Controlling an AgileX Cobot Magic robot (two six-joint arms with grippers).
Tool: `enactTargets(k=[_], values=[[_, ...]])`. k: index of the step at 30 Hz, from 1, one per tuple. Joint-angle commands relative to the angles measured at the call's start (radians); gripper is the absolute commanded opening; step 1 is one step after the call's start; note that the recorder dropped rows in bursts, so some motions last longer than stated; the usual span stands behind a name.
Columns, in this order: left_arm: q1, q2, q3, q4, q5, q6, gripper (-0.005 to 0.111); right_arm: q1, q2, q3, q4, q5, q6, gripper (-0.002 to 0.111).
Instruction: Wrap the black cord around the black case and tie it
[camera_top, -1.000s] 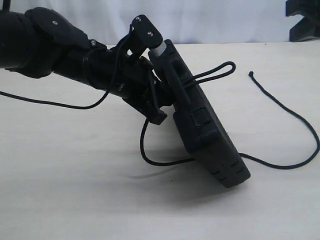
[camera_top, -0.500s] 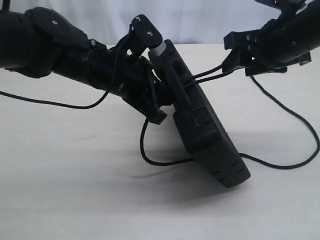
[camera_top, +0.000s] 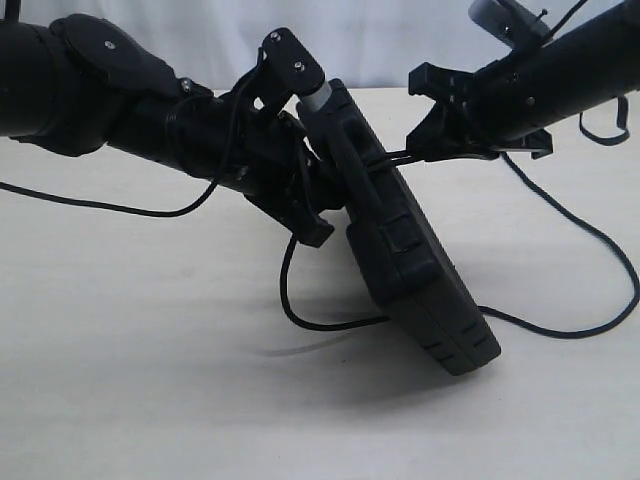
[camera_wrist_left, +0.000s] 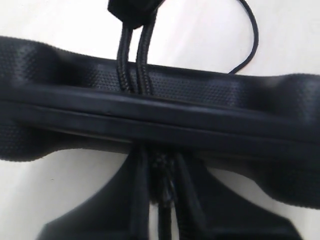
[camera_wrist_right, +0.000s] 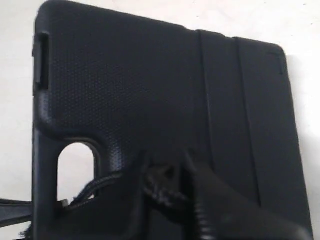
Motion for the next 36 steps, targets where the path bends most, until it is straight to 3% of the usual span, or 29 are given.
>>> enactTargets(k=[1, 5, 9, 16, 23, 27, 36], values=[[-0.005, -0.003, -0.007, -0.016, -0.038, -0.001, 0.007, 0.001, -0.022, 0.005, 0.007, 0.017, -0.011, 0.004], [-0.005, -0.006, -0.007, -0.014, -0.040, -0.001, 0.032, 0.001, -0.057, 0.005, 0.007, 0.025, -0.011, 0.005], [-0.005, -0.039, -0.007, 0.048, 0.011, -0.001, 0.048, 0.001, -0.099, 0.005, 0.005, 0.025, -0.011, 0.005], [-0.005, -0.161, -0.007, 0.317, 0.167, -0.090, 0.050, 0.001, -0.143, 0.005, -0.037, 0.040, -0.011, 0.005], [-0.010, -0.200, 0.012, 0.335, 0.273, -0.098, 0.050, 0.001, -0.143, 0.005, -0.037, 0.098, -0.047, 0.005], [-0.010, -0.149, 0.077, 0.252, 0.177, -0.032, 0.050, 0.001, -0.143, 0.005, -0.035, 0.131, -0.101, 0.005], [-0.010, -0.066, 0.101, -0.199, 0.073, 0.341, 0.050, 0.001, -0.143, 0.005, -0.035, 0.172, -0.196, 0.005]])
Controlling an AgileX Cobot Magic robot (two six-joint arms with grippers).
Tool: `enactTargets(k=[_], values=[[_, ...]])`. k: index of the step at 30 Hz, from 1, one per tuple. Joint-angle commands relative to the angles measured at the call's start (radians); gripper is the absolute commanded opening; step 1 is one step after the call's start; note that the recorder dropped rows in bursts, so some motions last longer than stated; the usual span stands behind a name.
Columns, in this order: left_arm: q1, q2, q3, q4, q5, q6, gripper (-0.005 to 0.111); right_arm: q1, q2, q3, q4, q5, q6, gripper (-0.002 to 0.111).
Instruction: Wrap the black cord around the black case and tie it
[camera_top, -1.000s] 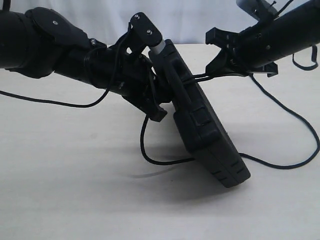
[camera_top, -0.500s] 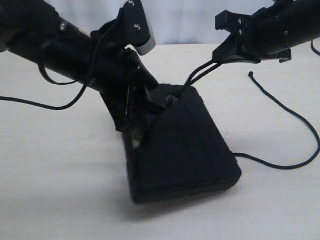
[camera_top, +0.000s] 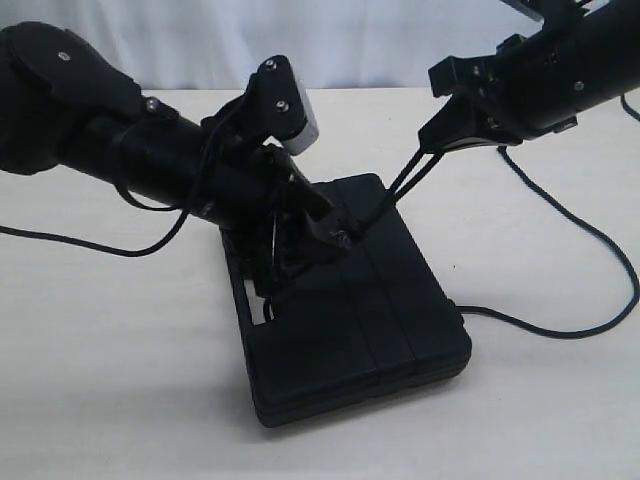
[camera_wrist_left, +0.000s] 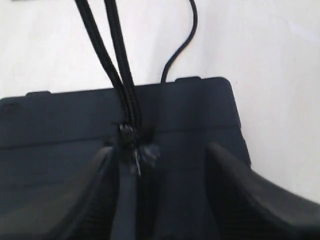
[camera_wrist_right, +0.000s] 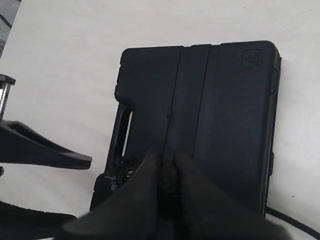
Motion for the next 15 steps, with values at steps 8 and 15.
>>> enactTargets(k=[8, 15], values=[[-0.009, 0.130, 0.000, -0.261, 0.005, 0.203, 0.050, -0.003, -0.007, -0.002, -0.004, 0.014, -0.049, 0.005], [-0.009, 0.161, -0.001, -0.411, -0.001, 0.290, 0.046, -0.003, -0.007, -0.002, -0.004, 0.014, -0.049, 0.005]])
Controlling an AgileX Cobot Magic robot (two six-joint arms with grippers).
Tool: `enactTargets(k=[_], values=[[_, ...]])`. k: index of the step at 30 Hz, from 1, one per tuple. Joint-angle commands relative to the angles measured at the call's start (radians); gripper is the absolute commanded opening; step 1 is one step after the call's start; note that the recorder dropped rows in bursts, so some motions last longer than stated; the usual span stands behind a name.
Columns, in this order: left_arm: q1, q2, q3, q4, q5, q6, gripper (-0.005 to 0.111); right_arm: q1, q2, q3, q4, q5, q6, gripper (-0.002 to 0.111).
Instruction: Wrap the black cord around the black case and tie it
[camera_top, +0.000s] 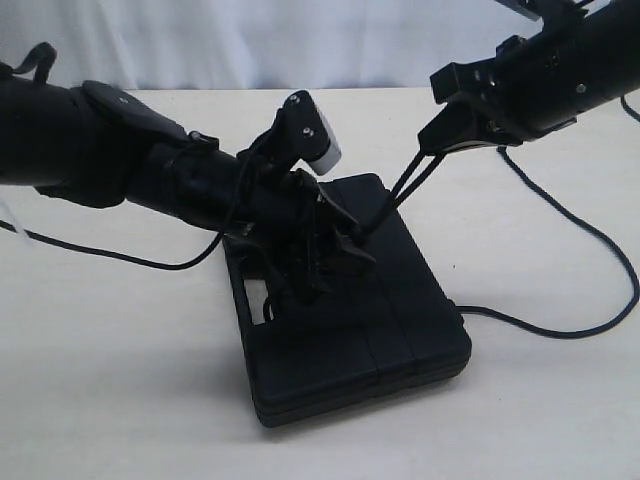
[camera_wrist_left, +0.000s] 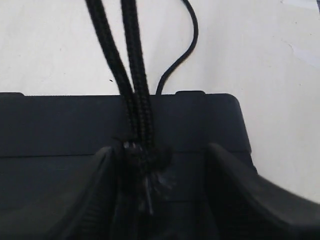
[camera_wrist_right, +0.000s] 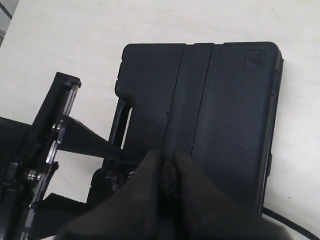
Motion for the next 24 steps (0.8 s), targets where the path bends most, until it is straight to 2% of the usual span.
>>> enactTargets(k=[1, 8, 11, 13, 17, 20, 24], values=[[-0.002, 0.003, -0.001, -0.141, 0.006, 0.092, 0.042, -0.003, -0.007, -0.002, -0.004, 0.005, -0.015, 0.005], [-0.002, 0.003, -0.001, -0.140, -0.030, 0.122, 0.001, -0.003, -0.007, -0.002, -0.004, 0.013, -0.016, 0.005], [-0.002, 0.003, -0.001, -0.143, -0.030, 0.122, 0.000, -0.003, -0.007, -0.002, -0.004, 0.024, -0.031, 0.006], [-0.002, 0.003, -0.001, -0.143, -0.049, 0.122, 0.000, -0.003, -0.007, -0.002, -0.004, 0.040, -0.038, 0.011], [-0.002, 0.003, -0.001, -0.143, -0.074, 0.122, 0.000, -0.003, -0.007, -0.002, -0.053, 0.077, -0.030, 0.029], [-0.002, 0.003, -0.001, -0.143, -0.074, 0.122, 0.000, -0.003, -0.014, -0.002, -0.156, 0.077, 0.051, 0.043], [-0.002, 0.003, -0.001, -0.143, -0.074, 0.122, 0.000, -0.003, -0.050, -0.002, -0.302, 0.056, 0.155, 0.045]])
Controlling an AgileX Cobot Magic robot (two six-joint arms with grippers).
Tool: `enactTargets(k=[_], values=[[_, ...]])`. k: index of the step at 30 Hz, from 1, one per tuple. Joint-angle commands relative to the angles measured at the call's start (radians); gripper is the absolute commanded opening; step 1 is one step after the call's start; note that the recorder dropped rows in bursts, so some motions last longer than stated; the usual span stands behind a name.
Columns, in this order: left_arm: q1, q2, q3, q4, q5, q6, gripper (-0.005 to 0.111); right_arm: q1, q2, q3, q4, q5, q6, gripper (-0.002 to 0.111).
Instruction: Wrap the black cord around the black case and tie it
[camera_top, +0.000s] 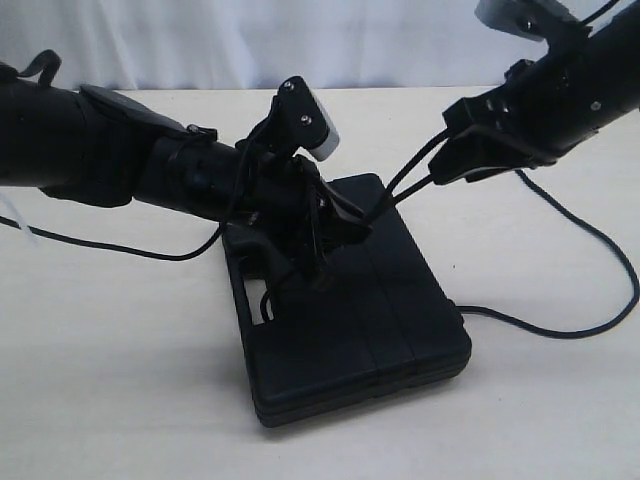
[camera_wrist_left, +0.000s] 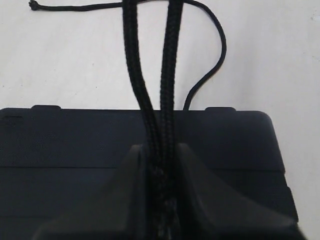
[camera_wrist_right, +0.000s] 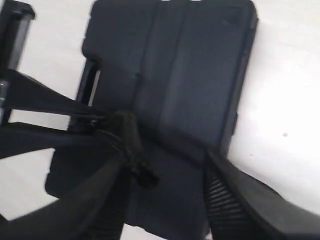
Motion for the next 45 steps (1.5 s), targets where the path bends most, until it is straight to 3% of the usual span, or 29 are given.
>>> enactTargets(k=[1, 6, 12, 14, 17, 21, 34, 41, 45], values=[[-0.002, -0.002, -0.001, -0.012, -0.007, 0.002, 0.000, -0.003, -0.051, -0.002, -0.122, -0.019, 0.090, 0.045], [-0.002, -0.002, -0.001, -0.012, -0.007, 0.002, 0.000, -0.002, -0.124, -0.002, -0.113, -0.071, 0.092, 0.044], [-0.002, -0.002, -0.001, -0.012, -0.005, 0.002, 0.000, 0.118, -0.158, -0.002, -0.258, -0.106, 0.090, 0.021], [-0.002, -0.002, -0.001, -0.012, -0.005, 0.002, 0.000, 0.160, -0.146, -0.002, -0.365, -0.139, 0.182, 0.018], [-0.002, -0.002, -0.001, -0.012, -0.005, 0.002, 0.000, 0.192, -0.121, -0.009, -0.522, -0.171, 0.304, 0.018], [-0.002, -0.002, -0.001, -0.012, -0.003, 0.002, 0.000, 0.195, -0.086, -0.008, -0.565, -0.170, 0.307, 0.018], [-0.002, -0.002, -0.001, -0.012, -0.003, 0.002, 0.000, 0.195, -0.036, -0.004, -0.433, -0.166, 0.194, 0.018], [-0.002, -0.002, -0.001, -0.012, -0.003, 0.002, 0.000, 0.195, 0.007, -0.002, -0.402, -0.165, 0.187, 0.035], [-0.002, -0.002, -0.001, -0.012, -0.005, 0.002, 0.000, 0.197, 0.024, -0.002, -0.330, -0.165, 0.162, 0.036]])
